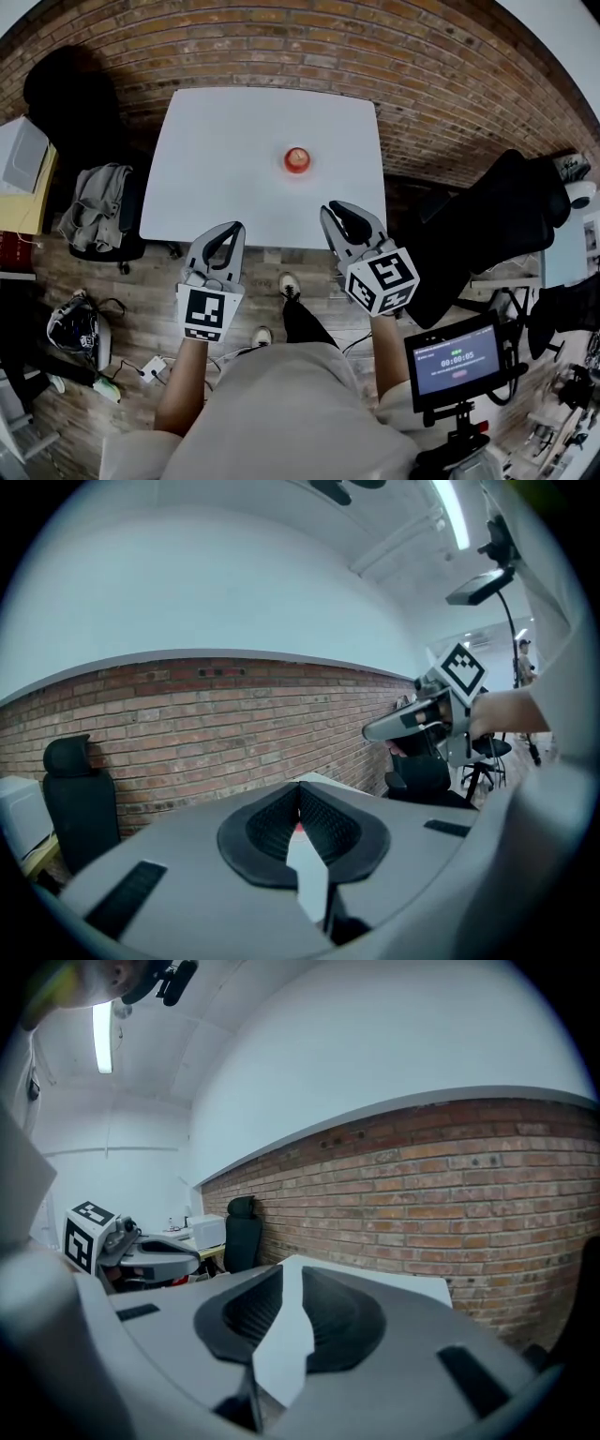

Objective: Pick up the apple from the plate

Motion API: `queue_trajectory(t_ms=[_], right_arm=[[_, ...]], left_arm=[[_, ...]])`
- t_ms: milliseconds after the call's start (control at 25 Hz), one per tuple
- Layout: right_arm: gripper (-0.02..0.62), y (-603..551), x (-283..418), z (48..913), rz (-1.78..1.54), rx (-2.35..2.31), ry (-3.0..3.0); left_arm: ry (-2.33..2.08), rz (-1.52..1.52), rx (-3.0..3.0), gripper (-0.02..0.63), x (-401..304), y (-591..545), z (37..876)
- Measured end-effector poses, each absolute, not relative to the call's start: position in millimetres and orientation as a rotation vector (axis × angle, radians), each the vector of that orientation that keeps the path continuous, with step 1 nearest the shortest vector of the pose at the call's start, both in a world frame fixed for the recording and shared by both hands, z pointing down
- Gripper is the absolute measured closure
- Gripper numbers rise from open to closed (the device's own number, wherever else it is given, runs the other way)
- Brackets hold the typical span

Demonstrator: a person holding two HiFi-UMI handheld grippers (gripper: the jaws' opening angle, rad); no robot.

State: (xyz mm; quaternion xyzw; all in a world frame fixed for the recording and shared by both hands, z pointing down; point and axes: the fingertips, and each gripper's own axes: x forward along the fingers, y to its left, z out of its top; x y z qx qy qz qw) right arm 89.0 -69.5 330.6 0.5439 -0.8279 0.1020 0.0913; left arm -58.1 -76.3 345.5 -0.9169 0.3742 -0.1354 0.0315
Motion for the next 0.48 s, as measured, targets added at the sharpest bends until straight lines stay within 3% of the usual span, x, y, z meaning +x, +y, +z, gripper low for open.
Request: queue_trajectory(t_ms=[480], right_arm=[[0.515, -131.2, 106.9, 365.9, 0.318, 1.536, -2.420]], left_arm=[[1.211, -0.500, -2.827, 0.600, -50.7, -122.1, 364.7]])
